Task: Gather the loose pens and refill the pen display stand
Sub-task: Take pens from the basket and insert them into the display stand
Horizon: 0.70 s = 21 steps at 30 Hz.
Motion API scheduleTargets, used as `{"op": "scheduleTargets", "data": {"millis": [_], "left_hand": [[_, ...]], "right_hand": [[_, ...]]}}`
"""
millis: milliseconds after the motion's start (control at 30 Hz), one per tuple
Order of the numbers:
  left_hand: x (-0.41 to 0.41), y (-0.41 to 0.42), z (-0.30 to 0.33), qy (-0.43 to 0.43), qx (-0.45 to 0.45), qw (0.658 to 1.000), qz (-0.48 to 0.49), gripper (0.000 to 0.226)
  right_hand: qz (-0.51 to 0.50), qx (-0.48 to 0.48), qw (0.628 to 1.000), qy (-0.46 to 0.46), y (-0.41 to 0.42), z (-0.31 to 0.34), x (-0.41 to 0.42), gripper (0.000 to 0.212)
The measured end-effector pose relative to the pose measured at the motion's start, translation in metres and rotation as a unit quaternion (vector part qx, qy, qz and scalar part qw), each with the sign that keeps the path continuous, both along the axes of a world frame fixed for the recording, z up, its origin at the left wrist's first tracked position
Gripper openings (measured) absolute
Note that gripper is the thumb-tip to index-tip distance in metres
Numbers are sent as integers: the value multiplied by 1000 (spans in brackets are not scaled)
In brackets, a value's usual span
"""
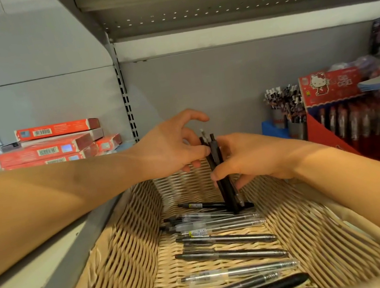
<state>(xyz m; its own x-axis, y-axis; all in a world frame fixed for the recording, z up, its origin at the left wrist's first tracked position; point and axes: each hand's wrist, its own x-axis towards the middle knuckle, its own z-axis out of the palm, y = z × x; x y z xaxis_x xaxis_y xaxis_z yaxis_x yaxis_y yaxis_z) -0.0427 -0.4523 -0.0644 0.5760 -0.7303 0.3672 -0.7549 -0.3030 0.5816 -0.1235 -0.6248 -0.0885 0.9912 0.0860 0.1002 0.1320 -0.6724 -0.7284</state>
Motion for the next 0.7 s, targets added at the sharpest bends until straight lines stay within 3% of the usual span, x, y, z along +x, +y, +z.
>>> {"op": "scheduleTargets", "data": {"millis": [100, 200, 267, 333, 400, 467, 700], "left_hand": [[-5, -4, 0, 19, 4, 999, -31, 58], [-3, -6, 2, 92, 13, 996, 6, 42], [-1, -4, 1, 45, 143, 987, 65, 28], [-1, -1, -6, -72, 379, 919, 82, 39], [-3, -1, -14, -91, 529, 842, 44, 66], [-6, -3, -18, -75, 568, 819, 18, 71], [-4, -4, -22, -116, 610, 784, 17, 27]], "right_hand": [[4, -3, 1000, -1, 0, -1, -1, 24], [-7, -28, 999, 12, -1, -3, 1, 20], [6, -40, 999, 24, -1, -3, 1, 13], [17, -58, 998, 28, -1, -3, -1, 9], [28, -75, 996, 33, 0, -2, -2, 9], [32, -63, 997, 29, 1, -2, -2, 3], [9, -56, 998, 11, 0, -2, -2, 6]]}}
